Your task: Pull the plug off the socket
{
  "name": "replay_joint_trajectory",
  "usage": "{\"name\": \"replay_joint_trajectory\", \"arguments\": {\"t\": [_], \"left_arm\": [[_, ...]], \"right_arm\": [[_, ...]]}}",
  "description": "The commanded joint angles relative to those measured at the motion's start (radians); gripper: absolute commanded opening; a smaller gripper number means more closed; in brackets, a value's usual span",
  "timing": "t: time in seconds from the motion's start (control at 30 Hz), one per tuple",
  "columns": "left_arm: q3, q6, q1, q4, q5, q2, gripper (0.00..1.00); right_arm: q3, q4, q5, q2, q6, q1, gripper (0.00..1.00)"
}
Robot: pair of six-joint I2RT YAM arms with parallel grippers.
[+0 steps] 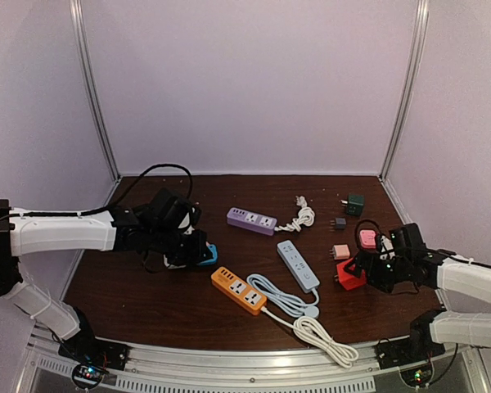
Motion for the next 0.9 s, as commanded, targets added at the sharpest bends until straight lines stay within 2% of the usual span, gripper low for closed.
{"name": "replay_joint_trajectory", "arguments": {"t": [0.0,0.3,0.47,0.67,0.77,0.87], "left_arm": [[-0.01,0.016,0.011,0.003,-0.006,-0.025,0.0],[-0.011,0.018,0.02,0.0,-0.009,-0.027,0.0],[-0.038,0.022,0.055,-0.007,-0.014,-0.047,0.0],[-0.083,0.042,0.143,-0.044,-0.052,-0.09,0.0],[-0.108,0.056,0.217,-0.059,-0.099,-0.099,0.0],[-0.12,0.084,0.271,-0.074,-0.133,-0.095,0.1]], "right_arm": [[0.06,-0.097,0.099,-0.031,-0.045,-0.005,1.0],[0.15,-0.179,0.17,-0.043,-0.099,0.001,0.98],[0.218,-0.199,0.215,-0.014,-0.129,0.05,0.97],[0.315,-0.177,0.261,0.061,-0.159,0.161,0.97],[0.378,-0.159,0.314,0.133,-0.164,0.265,0.97],[0.438,-0.137,0.353,0.22,-0.164,0.346,0.97]]}}
